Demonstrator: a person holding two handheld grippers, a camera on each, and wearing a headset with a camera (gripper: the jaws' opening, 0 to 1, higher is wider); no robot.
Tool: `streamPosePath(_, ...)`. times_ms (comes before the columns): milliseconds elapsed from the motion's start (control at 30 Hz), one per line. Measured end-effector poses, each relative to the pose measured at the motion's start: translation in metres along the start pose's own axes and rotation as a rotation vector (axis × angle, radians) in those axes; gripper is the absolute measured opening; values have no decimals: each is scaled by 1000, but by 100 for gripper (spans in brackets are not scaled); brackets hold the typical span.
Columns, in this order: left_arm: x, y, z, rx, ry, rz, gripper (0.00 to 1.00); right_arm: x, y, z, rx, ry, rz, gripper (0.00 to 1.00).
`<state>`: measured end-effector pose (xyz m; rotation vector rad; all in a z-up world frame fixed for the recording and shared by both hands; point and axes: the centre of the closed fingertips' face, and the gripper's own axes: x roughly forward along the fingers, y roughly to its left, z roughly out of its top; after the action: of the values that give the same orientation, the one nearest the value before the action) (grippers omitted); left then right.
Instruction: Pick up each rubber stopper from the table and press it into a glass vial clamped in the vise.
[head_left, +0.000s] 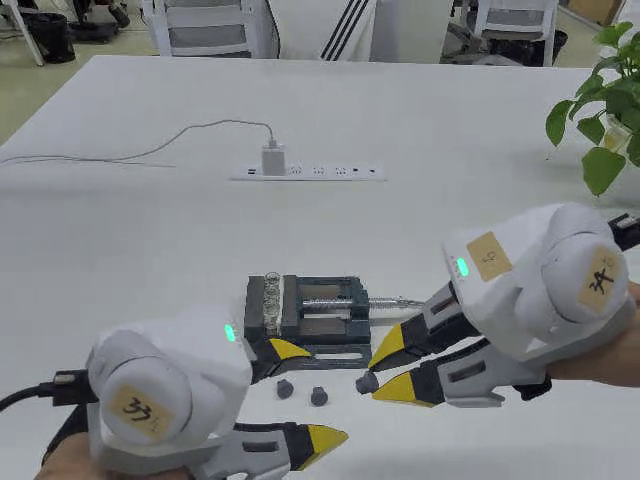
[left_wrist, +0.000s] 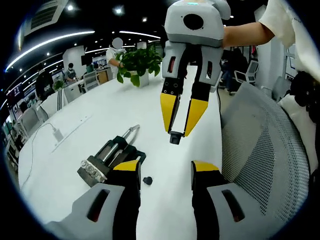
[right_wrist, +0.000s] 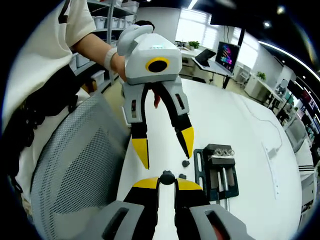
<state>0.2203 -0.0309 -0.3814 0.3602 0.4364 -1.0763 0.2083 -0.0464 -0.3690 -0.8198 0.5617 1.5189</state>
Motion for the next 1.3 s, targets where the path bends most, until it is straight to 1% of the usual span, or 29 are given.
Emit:
streamPosePath(100,1,-4,3,35,8,-18,29,1,1,0,-10,5,3,6)
streamPosePath(233,3,-9,6,60,10,-50,21,2,2,2,-23,12,8,6)
streamPosePath(333,4,-13,9,64,5,-62,14,4,3,3,-33,14,13,6)
streamPosePath(633,7,-17,11,86,13,-84,7,6,8,5,-61,30,34,6)
streamPosePath(800,8,-20,10,92,16,-102,7,8,10,5,-69,35,44,6)
streamPosePath(900,8,-22,10,102,27,-109,5,10,12,5,-74,38,54,6)
streamPosePath(1067,8,-25,8,98,35,-120,4,10,15,4,-81,45,64,6)
streamPosePath(1167,9,-27,8,77,34,-121,4,10,17,4,-77,44,70,7)
streamPosePath(1300,8,-29,8,64,25,-125,3,9,20,4,-78,35,85,7)
